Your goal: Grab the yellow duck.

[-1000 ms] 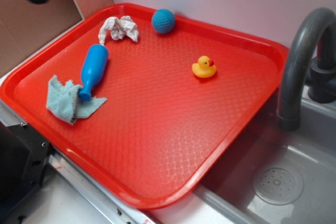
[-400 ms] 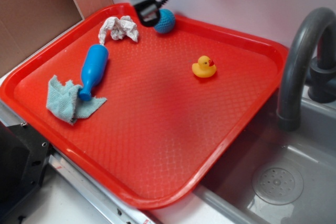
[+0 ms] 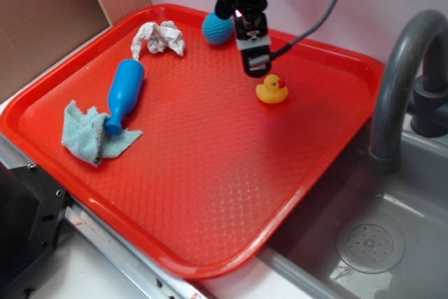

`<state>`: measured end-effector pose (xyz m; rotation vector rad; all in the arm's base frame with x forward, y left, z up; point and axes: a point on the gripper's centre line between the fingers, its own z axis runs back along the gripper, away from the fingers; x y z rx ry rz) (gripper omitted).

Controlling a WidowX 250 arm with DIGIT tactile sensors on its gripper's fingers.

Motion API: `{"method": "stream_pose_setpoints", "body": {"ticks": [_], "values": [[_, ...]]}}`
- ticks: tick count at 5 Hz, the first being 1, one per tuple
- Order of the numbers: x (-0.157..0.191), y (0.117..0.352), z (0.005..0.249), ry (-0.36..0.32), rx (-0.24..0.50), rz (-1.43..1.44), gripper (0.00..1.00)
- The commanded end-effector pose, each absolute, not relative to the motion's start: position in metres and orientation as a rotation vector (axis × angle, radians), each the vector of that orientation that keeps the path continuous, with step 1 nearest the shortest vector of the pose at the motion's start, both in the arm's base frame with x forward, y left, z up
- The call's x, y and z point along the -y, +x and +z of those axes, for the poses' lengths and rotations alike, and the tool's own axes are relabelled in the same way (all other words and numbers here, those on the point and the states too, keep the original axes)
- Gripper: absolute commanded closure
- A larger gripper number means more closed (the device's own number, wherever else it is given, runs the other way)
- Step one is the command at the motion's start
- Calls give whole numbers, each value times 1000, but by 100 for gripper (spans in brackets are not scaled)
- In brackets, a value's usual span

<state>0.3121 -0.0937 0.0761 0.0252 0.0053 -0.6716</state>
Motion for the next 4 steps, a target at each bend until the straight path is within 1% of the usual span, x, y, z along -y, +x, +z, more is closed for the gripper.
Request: {"method": "stream_pose_setpoints", "body": {"ticks": [1, 2, 3, 4], "values": [[122, 315, 52, 20, -30, -780, 0], [123, 316, 39, 12, -63, -797, 0], [123, 316, 32, 9, -84, -791, 0], [117, 316, 23, -6, -113, -766, 100]]}}
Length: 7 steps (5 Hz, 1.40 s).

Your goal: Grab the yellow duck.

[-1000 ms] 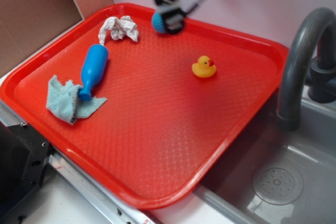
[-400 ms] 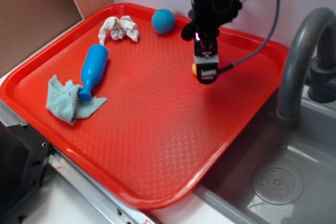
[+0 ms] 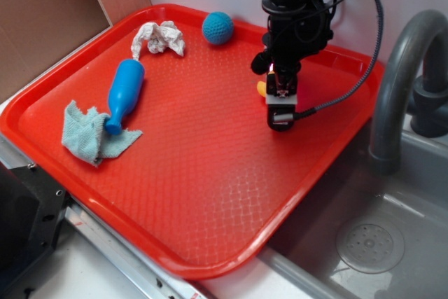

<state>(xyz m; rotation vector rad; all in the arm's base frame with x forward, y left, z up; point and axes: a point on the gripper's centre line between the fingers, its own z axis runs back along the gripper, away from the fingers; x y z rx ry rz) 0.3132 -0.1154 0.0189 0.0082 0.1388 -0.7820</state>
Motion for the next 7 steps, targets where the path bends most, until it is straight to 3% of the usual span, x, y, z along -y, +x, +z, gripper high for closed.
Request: {"method": "stream_pose_setpoints", "body": {"ticks": [1, 2, 3, 4, 5, 6, 7], "values": [[116, 314, 20, 1, -126, -769, 100], [114, 313, 25, 6, -119, -757, 100], [103, 307, 57, 30, -83, -634, 100], [78, 291, 105, -14, -1, -387, 100], [54, 269, 153, -117, 37, -161, 100], [41, 236, 187, -76, 41, 18, 100], [37, 216, 198, -87, 63, 122, 100]]}}
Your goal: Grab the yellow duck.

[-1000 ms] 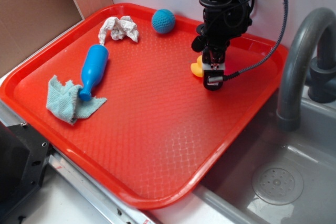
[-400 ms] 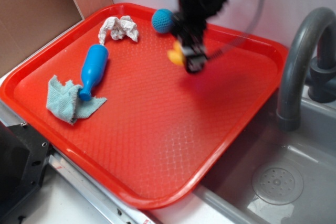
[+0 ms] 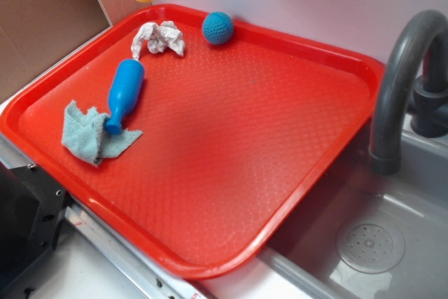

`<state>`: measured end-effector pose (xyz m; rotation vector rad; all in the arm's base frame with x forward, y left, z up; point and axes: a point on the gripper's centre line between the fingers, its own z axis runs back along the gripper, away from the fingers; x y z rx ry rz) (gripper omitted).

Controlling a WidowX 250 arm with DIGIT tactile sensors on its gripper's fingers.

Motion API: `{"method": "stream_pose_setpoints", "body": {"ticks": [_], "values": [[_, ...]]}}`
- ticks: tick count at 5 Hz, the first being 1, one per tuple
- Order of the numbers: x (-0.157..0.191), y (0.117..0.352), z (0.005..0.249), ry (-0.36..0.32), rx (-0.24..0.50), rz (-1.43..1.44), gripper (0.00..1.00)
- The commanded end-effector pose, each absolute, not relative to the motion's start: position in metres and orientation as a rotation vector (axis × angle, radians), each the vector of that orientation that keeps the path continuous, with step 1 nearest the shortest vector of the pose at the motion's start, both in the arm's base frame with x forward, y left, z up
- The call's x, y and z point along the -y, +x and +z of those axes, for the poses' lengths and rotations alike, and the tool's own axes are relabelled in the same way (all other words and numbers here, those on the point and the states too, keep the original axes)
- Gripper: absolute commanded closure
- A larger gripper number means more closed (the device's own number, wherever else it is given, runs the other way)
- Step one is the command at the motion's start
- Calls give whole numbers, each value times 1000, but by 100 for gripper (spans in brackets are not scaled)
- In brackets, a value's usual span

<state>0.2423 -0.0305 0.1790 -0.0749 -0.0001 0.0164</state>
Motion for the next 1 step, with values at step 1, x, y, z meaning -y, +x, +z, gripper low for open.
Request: {"method": "stream_pose_setpoints", "body": {"ticks": [1], "values": [[42, 225, 188, -95, 43, 68, 100]]}}
